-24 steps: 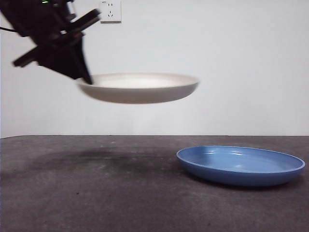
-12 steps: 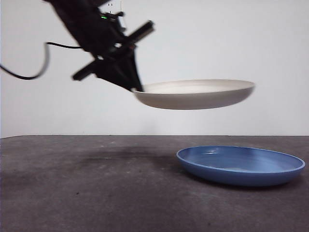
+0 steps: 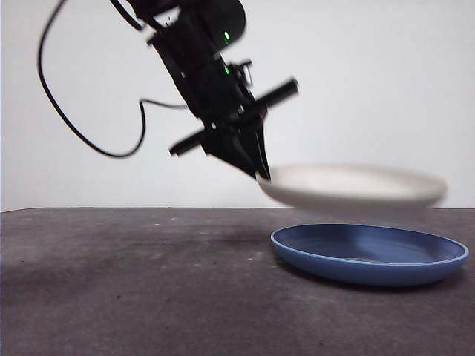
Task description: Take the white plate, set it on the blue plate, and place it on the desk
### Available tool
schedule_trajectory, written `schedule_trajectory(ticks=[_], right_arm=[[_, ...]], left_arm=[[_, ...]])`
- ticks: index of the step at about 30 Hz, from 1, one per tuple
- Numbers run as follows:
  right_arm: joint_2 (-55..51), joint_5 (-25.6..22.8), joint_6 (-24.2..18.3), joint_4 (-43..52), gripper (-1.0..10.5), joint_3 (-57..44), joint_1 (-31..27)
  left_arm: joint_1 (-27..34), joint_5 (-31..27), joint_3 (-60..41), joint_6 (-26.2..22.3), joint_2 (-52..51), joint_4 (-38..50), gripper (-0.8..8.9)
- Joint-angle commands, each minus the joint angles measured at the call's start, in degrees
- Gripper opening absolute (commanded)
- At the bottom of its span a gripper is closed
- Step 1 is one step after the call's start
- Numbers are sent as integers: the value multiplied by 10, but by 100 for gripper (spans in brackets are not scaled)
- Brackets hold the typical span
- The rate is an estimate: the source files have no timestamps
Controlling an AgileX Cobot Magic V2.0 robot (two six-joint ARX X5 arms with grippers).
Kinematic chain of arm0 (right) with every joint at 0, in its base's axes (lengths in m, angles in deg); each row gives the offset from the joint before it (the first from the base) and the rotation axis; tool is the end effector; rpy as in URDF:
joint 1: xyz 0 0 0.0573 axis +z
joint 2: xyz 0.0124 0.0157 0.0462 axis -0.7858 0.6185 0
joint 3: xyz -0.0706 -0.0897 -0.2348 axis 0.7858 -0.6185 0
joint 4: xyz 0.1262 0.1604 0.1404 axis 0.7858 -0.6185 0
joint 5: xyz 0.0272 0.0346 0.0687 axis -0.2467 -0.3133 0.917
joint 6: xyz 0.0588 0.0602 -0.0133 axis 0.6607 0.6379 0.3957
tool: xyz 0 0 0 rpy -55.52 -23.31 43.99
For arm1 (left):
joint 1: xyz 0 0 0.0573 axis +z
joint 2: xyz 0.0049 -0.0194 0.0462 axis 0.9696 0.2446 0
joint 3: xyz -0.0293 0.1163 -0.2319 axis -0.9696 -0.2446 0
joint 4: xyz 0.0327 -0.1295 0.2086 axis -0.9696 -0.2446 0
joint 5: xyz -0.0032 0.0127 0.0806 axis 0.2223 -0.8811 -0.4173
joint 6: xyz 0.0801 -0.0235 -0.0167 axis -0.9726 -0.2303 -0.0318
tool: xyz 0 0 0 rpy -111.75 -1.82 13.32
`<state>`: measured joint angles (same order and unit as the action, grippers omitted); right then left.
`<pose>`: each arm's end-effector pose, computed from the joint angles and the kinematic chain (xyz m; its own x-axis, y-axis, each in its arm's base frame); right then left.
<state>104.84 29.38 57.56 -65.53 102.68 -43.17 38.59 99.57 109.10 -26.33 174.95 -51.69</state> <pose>0.1223 0.0461 0.3128 0.5996 0.4734 -0.6453 -0.4196 0.8725 0.2502 0.3486 -0.2831 0.1993 0.3564 -0.5231 -0.7742 0.4327 0.8268 -0.3594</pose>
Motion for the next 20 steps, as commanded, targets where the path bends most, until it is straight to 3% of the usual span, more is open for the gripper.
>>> schedule_trajectory(ticks=[1,16,20], right_arm=[[-2,-2,9,3,440,10,2],[-5,-2,19,3,440,10,3],[-5,-1,19,3,440,10,3]], left_arm=[[-12,-2,26,1,31,6,9],[-33,-17,30,-3,74,20,12],[-33,-17,30,-3,74,14,176]])
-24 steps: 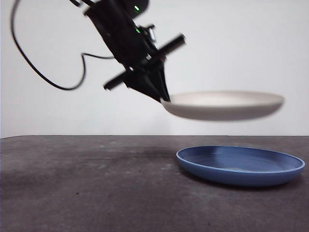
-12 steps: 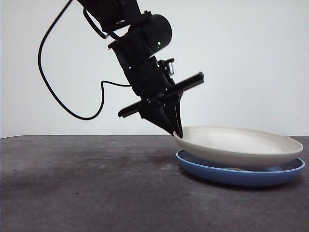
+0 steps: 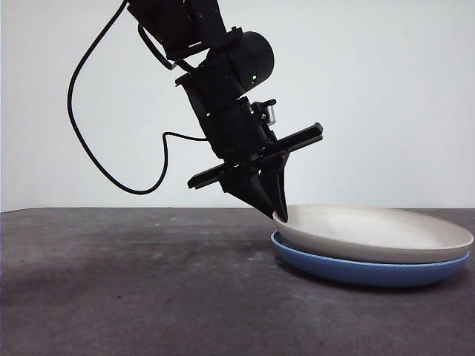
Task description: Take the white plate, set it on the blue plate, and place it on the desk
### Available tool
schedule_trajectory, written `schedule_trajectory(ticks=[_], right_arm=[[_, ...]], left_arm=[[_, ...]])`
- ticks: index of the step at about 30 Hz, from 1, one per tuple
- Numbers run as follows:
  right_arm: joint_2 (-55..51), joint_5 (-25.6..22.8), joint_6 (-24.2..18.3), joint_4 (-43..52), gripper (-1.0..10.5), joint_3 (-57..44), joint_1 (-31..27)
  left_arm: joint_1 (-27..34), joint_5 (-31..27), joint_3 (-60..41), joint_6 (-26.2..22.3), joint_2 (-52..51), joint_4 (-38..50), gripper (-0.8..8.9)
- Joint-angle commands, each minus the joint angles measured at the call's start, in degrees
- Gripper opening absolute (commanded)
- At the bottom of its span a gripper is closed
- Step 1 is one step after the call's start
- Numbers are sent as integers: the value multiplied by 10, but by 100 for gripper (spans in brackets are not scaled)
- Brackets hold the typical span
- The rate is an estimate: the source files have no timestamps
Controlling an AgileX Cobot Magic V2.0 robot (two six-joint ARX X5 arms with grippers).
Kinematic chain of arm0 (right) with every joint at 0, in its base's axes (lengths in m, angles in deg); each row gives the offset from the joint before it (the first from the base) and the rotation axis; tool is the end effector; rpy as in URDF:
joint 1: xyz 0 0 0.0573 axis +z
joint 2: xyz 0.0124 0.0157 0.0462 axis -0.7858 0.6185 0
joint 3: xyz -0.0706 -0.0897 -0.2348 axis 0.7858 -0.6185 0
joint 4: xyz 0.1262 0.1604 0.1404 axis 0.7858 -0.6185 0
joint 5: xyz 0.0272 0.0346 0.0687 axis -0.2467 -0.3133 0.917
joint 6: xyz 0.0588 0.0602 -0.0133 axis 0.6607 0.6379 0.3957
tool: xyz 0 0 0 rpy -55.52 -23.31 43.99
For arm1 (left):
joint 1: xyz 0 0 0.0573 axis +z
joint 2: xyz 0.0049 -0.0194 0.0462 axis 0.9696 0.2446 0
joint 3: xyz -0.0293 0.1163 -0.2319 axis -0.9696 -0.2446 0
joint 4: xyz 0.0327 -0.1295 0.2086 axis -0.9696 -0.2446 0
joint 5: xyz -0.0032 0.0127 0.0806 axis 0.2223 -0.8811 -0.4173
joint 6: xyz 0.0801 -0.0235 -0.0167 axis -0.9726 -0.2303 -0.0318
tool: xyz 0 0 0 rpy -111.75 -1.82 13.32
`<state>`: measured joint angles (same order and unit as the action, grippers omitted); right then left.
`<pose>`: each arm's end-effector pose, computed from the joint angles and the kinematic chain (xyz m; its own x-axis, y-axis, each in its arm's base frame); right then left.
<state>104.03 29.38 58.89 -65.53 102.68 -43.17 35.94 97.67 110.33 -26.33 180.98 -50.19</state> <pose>0.1193 0.0457 0.3143 0.6085 0.4747 -0.6359 -0.4074 0.8745 0.2631 0.3479 -0.3066 0.1621 0.3205 -0.4870 -0.8125 0.4451 0.8345 -0.3246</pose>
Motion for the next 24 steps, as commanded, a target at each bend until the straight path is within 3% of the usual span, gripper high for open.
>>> schedule_trajectory(ticks=[1,10,16,24], right_arm=[[3,-1,6,3,440,10,3],[3,2,6,3,440,10,3],[3,2,6,3,440,10,3],[4,2,6,3,440,10,3]], left_arm=[[-7,2,17,-3,14,-4,236],[-7,2,26,-6,12,-25,258],[-5,2,60,-43,-5,-76,258],[6,1,69,-74,-103,-99,258]])
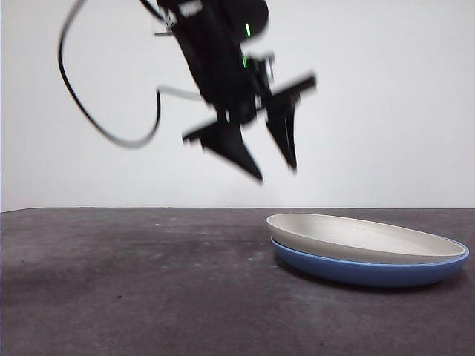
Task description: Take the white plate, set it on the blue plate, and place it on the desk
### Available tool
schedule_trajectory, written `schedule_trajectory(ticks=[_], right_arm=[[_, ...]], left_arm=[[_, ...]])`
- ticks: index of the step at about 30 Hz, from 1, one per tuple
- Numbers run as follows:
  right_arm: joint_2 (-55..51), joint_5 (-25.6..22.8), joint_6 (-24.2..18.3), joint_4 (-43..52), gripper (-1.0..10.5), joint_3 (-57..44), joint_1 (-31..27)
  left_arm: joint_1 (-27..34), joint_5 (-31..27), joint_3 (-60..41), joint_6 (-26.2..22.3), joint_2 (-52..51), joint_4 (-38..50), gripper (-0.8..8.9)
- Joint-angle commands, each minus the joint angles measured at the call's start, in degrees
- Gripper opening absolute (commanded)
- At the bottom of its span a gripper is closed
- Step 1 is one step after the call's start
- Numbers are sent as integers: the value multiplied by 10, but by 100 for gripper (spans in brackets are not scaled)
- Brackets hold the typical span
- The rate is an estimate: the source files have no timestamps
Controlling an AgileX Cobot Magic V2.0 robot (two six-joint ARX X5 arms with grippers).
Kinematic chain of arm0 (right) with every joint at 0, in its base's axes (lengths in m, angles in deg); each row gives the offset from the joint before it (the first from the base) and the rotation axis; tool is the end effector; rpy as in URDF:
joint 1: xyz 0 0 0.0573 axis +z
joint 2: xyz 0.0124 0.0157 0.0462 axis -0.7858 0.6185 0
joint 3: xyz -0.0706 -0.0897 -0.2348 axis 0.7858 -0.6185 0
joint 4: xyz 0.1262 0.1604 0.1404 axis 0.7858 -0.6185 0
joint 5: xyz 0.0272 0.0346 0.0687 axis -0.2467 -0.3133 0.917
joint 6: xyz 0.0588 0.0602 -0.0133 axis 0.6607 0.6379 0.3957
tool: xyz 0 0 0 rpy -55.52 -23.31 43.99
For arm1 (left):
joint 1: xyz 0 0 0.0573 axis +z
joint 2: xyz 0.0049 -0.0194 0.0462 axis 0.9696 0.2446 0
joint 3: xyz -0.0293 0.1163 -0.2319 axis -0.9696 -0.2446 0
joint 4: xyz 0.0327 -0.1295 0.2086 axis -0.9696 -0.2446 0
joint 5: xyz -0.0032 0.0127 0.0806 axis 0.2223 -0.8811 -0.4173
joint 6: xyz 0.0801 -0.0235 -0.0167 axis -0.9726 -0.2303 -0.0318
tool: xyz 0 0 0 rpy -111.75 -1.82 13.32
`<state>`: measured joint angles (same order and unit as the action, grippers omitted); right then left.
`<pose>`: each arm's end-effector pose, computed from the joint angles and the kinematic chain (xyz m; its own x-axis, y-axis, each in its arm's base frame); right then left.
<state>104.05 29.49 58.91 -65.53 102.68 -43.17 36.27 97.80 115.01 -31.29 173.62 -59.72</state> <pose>0.1194 0.0458 0.3143 0.6075 0.4764 -0.6356 -0.4082 0.8737 0.2646 0.3350 -0.2926 0.2312 0.3487 -0.5090 -0.7870 0.5215 0.8031 -0.2884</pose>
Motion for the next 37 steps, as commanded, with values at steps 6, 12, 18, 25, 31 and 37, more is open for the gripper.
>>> schedule_trajectory(ticks=[6,12,18,25,31,37], right_arm=[[4,0,5,3,440,10,2],[4,-3,5,3,440,10,2],[5,-3,5,4,440,10,2],[28,-3,5,4,440,10,2],[52,-3,8,4,440,10,3],[61,-4,19,5,440,10,2]], left_arm=[[24,-4,22,-77,-131,-73,258],[70,21,19,-105,-224,-126,258],[109,73,-29,-129,-301,-159,258],[113,199,-208,-152,-425,-154,256],[99,249,-250,-218,-454,-217,253],[98,249,-250,-218,-454,-208,253]])
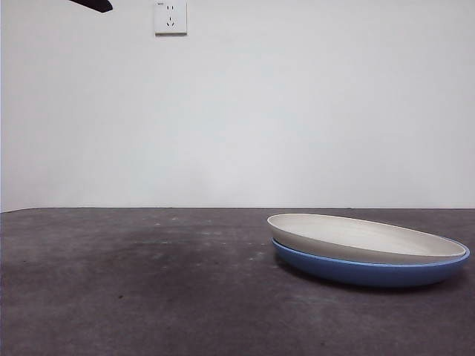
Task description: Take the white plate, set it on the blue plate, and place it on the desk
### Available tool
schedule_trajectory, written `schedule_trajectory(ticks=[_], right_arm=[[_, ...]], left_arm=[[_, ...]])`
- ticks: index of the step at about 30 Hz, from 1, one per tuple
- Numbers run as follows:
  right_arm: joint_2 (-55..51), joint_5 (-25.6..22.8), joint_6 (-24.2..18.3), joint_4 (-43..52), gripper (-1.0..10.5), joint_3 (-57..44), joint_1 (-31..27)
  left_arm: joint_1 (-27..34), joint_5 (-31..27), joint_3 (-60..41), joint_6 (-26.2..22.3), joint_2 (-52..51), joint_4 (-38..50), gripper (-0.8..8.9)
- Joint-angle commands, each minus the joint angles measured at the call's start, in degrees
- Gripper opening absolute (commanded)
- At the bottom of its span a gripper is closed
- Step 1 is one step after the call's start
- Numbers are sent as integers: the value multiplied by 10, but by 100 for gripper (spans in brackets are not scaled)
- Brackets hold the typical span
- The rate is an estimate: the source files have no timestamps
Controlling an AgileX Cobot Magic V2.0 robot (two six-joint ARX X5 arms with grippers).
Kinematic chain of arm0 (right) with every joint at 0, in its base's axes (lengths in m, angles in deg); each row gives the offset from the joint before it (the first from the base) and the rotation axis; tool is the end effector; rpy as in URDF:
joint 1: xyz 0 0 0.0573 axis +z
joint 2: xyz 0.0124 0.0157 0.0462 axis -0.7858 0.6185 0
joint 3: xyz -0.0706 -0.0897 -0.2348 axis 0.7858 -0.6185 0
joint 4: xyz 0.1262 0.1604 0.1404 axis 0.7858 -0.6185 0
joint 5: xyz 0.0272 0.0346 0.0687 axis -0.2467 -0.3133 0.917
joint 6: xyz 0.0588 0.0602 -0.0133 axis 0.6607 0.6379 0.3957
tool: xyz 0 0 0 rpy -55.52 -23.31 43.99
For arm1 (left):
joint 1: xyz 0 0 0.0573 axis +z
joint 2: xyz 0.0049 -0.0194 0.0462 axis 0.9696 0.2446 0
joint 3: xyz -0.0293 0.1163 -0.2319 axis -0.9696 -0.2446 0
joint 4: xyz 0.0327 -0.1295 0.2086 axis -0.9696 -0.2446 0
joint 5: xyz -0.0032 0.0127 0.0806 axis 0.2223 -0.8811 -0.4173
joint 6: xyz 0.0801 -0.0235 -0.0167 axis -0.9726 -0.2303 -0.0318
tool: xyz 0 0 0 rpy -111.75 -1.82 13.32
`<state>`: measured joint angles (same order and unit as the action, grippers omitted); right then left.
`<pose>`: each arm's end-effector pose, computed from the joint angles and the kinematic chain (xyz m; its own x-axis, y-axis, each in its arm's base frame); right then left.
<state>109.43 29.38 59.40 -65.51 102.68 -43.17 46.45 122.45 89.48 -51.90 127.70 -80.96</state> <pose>0.1385 0.0486 0.3036 0.5466 0.4654 -0.6961 -0.3752 0.8794 0.2932 0.1708 -0.1428 0.3188 0.1462 -0.7316 -0.6658 0.7594 0.5143 -0.3984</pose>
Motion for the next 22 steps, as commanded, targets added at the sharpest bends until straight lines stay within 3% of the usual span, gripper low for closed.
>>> schedule_trajectory(ticks=[1,10,22], right_arm=[[8,-7,17,4,440,10,2],[87,-106,30,42,439,8,2],[300,-120,23,177,438,8,1]], left_arm=[[-4,3,6,-12,5,4,253],[-4,3,6,-12,5,4,253],[-4,3,6,-12,5,3,253]])
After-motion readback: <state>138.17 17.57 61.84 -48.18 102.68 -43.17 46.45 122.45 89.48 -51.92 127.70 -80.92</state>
